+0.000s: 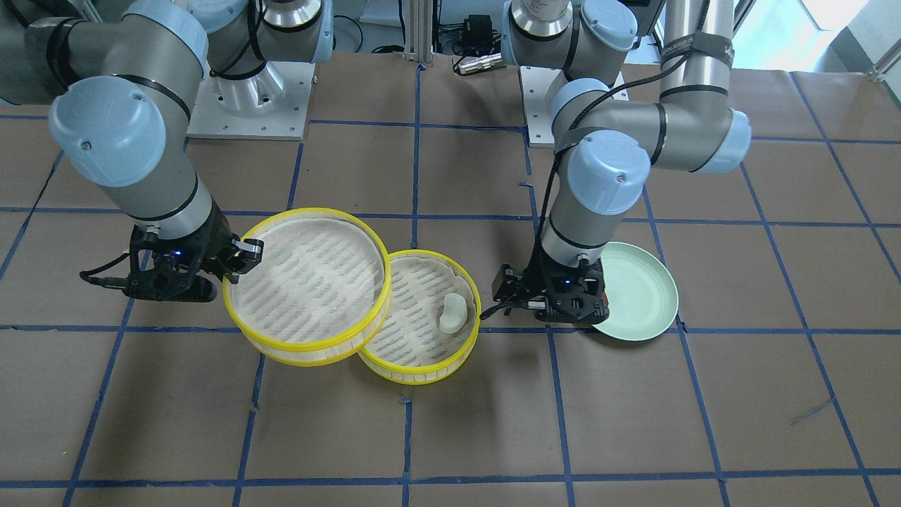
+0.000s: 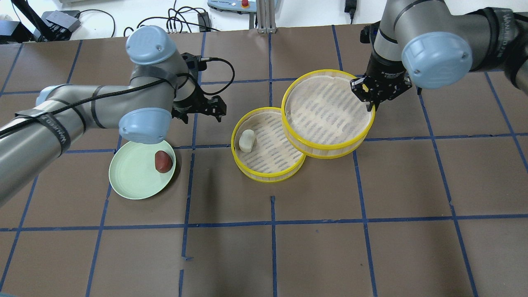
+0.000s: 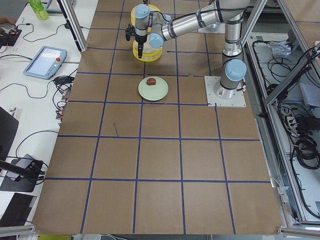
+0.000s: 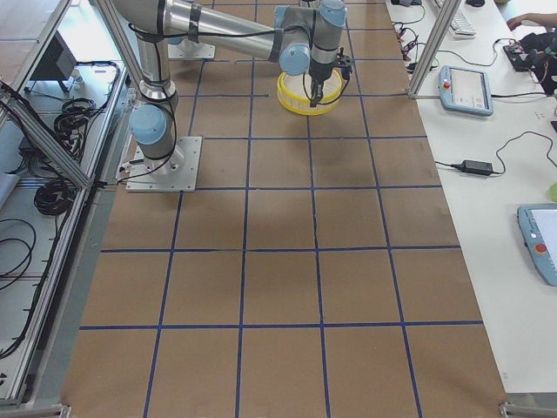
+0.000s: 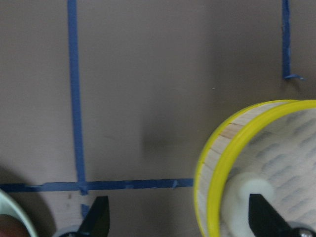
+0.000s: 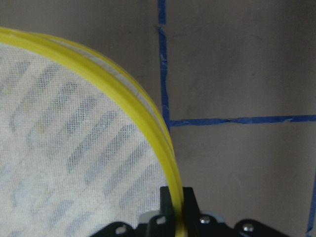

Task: Stack buns with steamer

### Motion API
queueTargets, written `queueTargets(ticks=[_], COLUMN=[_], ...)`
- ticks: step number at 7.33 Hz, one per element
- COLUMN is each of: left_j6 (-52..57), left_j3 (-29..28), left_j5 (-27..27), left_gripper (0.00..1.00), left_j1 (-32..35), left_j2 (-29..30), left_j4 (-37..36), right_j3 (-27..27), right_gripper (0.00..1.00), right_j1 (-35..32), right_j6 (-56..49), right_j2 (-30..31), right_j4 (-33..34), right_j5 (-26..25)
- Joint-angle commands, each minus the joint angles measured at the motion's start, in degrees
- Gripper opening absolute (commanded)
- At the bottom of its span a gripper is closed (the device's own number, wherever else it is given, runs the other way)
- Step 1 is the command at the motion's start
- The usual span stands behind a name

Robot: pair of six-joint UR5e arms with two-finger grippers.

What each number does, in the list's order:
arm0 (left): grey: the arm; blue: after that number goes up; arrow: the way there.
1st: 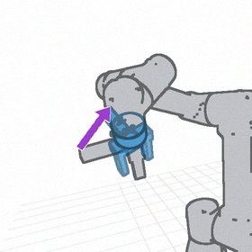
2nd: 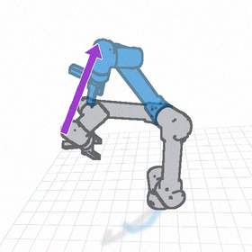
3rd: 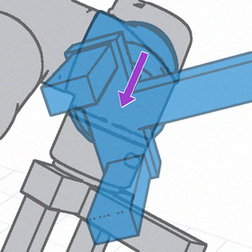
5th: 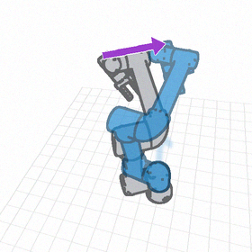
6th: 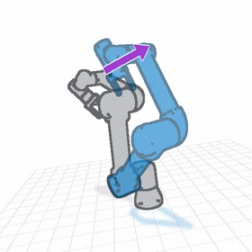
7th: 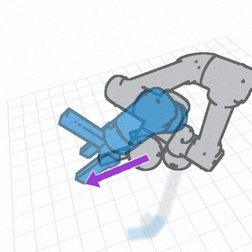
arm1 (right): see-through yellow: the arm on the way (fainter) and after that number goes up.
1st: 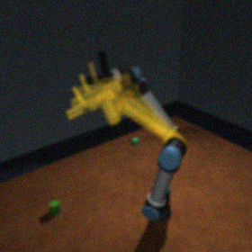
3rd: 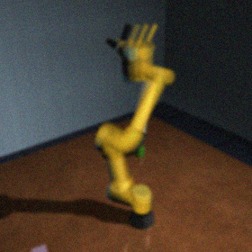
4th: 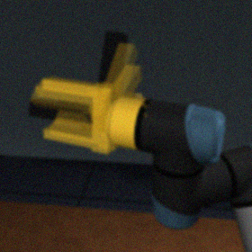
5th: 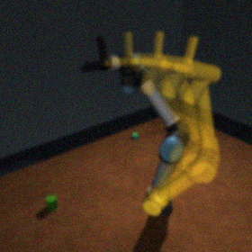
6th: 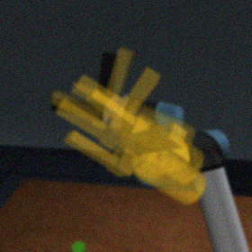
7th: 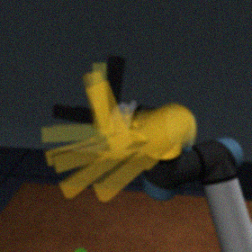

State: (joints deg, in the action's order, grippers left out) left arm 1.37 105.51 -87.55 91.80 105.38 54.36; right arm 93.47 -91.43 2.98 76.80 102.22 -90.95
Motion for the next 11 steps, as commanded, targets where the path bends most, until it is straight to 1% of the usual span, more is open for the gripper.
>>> queueTargets(ticks=[1, 2, 3, 4, 5, 7, 8, 9, 11], left_j6=[15.9, 19.7, 21.0, 21.0, 20.2, 17.9, 17.6, 17.7, 18.0], left_j3=[6.9, 9.6, 11.5, 11.9, 12.0, 11.8, 11.9, 12.0, 12.1], left_j5=[-0.9, -1.0, -0.8, -0.8, 0.1, 0.8, 0.8, 1.2, 1.2], left_gripper=[1.00, 1.00, 1.00, 0.98, 0.98, 0.98, 0.96, 0.91, 0.74], left_j1=[-9.9, -13.5, -16.4, -17.1, -16.9, -15.3, -14.5, -14.5, -14.5], left_j2=[-3.7, -4.1, -3.4, -2.6, -2.5, -2.4, -2.2, -2.2, -2.0], left_j4=[0.8, 0.8, 0.8, 0.7, 0.7, 0.6, 0.6, 0.6, 0.7], right_j3=[0.0, 0.0, -0.2, -0.4, -0.4, -0.1, 0.0, 0.0, 0.1], right_gripper=[0.09, 0.09, 0.09, 0.09, 0.09, 0.10, 0.11, 0.11, 0.11], right_j1=[-7.4, -11.5, -11.7, -11.7, -11.7, -11.7, -11.8, -12.1, -12.4], right_j6=[10.0, 13.9, 13.7, 14.2, 14.7, 14.5, 14.3, 14.0, 14.1], right_j2=[-2.6, -3.6, -4.5, -6.0, -7.6, -8.0, -8.1, -8.1, -8.1], right_j4=[2.9, 3.5, 3.8, 6.1, 8.6, 8.8, 8.9, 8.4, 8.3], right_j5=[1.7, 1.5, 0.8, 1.1, 1.4, 1.4, 1.0, 0.7, 0.6])
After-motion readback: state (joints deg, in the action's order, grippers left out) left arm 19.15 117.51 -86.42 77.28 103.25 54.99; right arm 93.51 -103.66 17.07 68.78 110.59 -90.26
